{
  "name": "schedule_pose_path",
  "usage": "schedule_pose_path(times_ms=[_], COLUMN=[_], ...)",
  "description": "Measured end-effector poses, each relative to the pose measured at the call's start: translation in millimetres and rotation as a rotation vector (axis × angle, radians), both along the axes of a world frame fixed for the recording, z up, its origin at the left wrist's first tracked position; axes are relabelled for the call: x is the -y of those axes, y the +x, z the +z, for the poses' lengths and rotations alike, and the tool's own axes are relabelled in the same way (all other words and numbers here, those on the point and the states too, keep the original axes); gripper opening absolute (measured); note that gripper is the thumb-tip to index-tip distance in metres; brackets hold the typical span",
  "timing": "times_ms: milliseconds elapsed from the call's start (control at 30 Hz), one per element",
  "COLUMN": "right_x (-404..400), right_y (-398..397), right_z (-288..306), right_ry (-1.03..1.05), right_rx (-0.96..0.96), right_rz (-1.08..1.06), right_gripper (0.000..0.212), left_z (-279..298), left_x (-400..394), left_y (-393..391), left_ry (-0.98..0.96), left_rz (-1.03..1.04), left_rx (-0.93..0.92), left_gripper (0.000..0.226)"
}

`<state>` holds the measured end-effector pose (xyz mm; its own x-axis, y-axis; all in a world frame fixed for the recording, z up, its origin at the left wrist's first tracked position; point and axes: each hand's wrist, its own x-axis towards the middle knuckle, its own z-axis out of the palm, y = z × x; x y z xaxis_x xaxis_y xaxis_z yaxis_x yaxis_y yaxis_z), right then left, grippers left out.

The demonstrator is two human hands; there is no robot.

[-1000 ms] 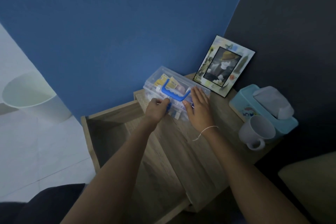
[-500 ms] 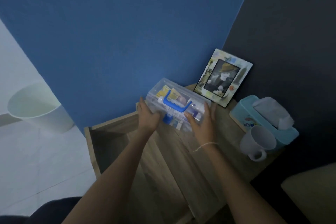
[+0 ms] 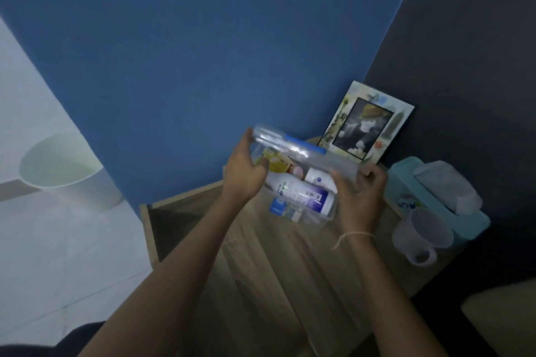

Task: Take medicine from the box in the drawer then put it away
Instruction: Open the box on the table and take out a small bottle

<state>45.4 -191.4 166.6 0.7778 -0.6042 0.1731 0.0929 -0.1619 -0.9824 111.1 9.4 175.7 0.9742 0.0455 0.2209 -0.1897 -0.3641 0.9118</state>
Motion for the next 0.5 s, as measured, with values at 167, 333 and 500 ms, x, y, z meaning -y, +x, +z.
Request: schedule_pose_path(times_ms=[167,333,500], right_x=[2,8,10], right_y=[30,50,60], right_z=[19,17,5], right_ry=[-0.188,-0.366,-0.519], right_rx=[0.067,0.005,-0.2], right_rz=[-0.131,-0.082,0.09], right_gripper=[0.037,0.044,0.085], left_z=[8,-3,-28], left_x=[10,10,4], left_y=[18,17,14], left_ry=[0.221,0.312,0.602], left_rz=[-0.209,-0.206,-0.147], left_rx=[0.041,0.071,-0.088], left_gripper=[0.095,0.091,0.074])
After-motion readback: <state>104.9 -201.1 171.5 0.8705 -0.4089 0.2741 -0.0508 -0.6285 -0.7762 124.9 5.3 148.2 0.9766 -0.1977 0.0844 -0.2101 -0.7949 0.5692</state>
